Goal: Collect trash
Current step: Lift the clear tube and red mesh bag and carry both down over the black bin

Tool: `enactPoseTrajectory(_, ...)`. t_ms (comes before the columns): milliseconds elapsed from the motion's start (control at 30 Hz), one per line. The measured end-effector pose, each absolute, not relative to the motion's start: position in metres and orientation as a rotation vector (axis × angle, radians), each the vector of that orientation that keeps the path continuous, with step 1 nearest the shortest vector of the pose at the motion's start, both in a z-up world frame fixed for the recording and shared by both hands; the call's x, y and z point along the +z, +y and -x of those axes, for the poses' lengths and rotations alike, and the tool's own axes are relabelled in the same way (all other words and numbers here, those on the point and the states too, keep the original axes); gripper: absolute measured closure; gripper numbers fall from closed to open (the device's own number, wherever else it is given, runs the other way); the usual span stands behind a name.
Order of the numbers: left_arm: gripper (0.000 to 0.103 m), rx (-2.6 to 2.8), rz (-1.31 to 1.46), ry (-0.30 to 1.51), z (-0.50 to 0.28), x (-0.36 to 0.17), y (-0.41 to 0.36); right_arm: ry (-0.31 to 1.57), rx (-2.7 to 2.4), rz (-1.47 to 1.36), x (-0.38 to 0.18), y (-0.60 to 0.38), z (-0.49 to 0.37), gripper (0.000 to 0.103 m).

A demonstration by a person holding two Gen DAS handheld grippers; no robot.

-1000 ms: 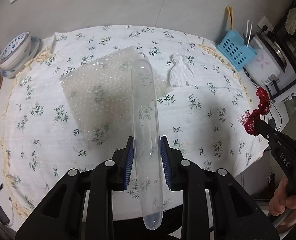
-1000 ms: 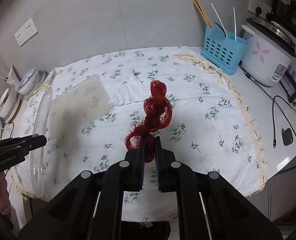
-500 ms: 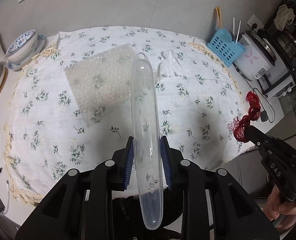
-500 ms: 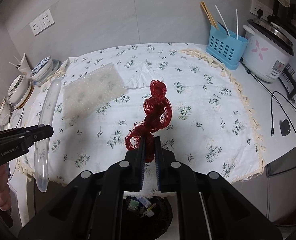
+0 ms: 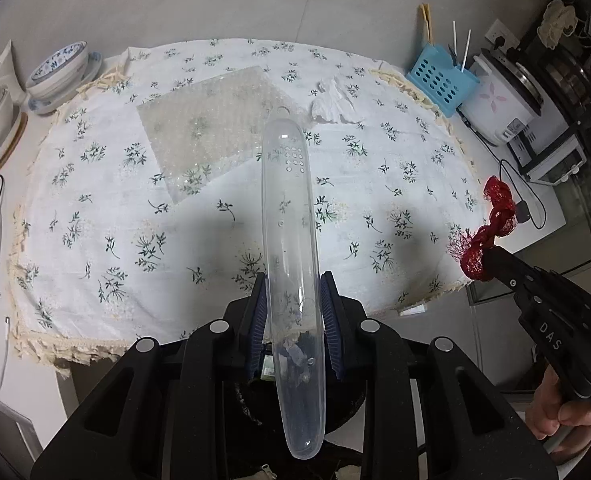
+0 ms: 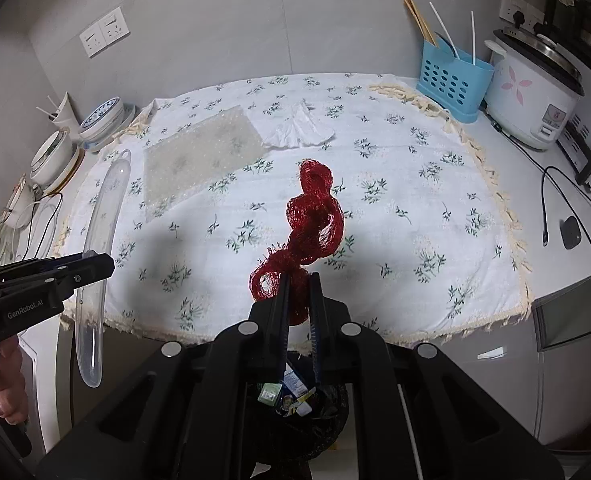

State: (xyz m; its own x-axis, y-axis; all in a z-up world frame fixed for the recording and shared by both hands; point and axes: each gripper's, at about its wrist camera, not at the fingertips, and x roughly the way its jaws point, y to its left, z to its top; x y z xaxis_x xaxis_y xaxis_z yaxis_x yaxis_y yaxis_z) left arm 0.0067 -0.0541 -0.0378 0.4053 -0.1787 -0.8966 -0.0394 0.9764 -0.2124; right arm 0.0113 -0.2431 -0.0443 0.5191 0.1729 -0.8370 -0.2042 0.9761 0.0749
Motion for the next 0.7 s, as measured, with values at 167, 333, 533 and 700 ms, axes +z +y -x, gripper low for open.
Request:
enactPoseTrajectory(167, 0.077, -0.086, 0.205, 1.163, 0.013, -0.045, -0.059, 1.012, 0.240, 0.039, -0.053, -0.246, 0.006, 0.095)
enactPoseTrajectory(333, 0.077, -0.091, 0.201, 1.173, 0.032, -0.051, -0.066, 1.018, 0.261, 0.047, -0.060, -0.248, 0.025, 0.095)
enactPoseTrajectory(533, 0.077, -0.095, 0.201, 1.188, 0.049, -0.062, -0.071, 1.024, 0.286, 0.069, -0.069, -0.249, 0.046, 0.095)
enactPoseTrajectory(700, 0.077, -0.096, 0.190, 1.205, 0.061, -0.075, -0.077, 1.044, 0.293, 0.067, -0.082, -0.253, 0.061, 0.095)
